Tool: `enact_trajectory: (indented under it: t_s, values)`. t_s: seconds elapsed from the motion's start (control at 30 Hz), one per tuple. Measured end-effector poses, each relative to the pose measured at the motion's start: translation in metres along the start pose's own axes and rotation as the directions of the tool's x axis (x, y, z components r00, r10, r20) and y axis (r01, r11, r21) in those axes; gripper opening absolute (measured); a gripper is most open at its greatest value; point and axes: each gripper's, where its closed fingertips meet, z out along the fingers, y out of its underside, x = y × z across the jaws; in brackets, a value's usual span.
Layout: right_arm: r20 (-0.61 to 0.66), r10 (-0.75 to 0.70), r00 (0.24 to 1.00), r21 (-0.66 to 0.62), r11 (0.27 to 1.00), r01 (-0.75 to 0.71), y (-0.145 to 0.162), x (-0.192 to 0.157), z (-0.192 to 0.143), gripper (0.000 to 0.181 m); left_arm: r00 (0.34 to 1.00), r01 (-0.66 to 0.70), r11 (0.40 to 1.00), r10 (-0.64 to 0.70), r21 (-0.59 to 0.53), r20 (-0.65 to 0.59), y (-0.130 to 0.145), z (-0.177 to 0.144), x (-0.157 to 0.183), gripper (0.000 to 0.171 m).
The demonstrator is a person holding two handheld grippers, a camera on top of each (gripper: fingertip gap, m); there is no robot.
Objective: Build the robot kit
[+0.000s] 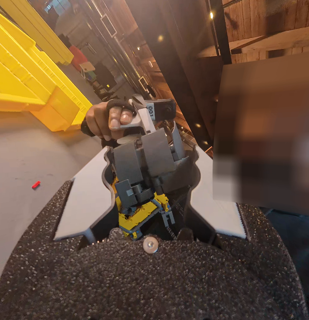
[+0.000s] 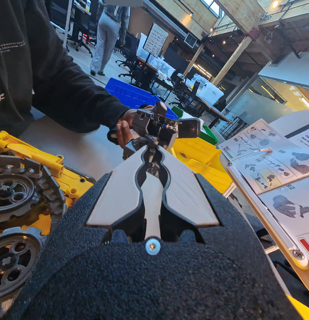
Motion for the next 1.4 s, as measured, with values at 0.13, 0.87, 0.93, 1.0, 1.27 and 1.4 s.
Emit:
enact_trajectory:
  t_s: [0.13, 0.87, 0.93, 1.0, 1.27, 1.4]
  values:
    - [0.025, -0.028, 0.999, -0.003, 1.000, 0.028, -0.004, -0.010, 0.006, 0.005, 1.000, 0.015, 1.000, -0.015, -0.012, 0.013, 0.008, -0.005, 0.004, 0.093]
    - [0.145, 0.079, 0.986, -0.177, 0.983, -0.052, 0.002, -0.029, 0.010, 0.009, 0.991, 0.019, 1.000, -0.018, -0.006, 0.132, 0.054, -0.014, 0.007, 0.098]
    - [0.151, 0.143, 0.978, -0.218, 0.970, -0.108, 0.002, -0.023, -0.001, 0.019, 0.974, 0.033, 0.999, -0.037, 0.018, 0.225, 0.060, -0.023, -0.003, 0.095]
    - [0.183, 0.228, 0.956, -0.281, 0.944, -0.172, 0.002, -0.022, -0.019, 0.023, 0.948, 0.042, 0.999, -0.049, 0.032, 0.314, 0.069, -0.035, -0.010, 0.095]
    - [0.324, 0.644, 0.693, -0.567, 0.719, -0.403, -0.001, -0.074, -0.106, 0.087, 0.887, 0.195, 0.966, -0.247, 0.168, 0.391, 0.110, -0.054, -0.017, 0.095]
    - [0.291, 0.588, 0.755, -0.591, 0.731, -0.342, 0.011, -0.099, -0.097, 0.082, 0.873, 0.251, 0.957, -0.288, 0.143, 0.393, 0.128, -0.042, -0.024, 0.095]
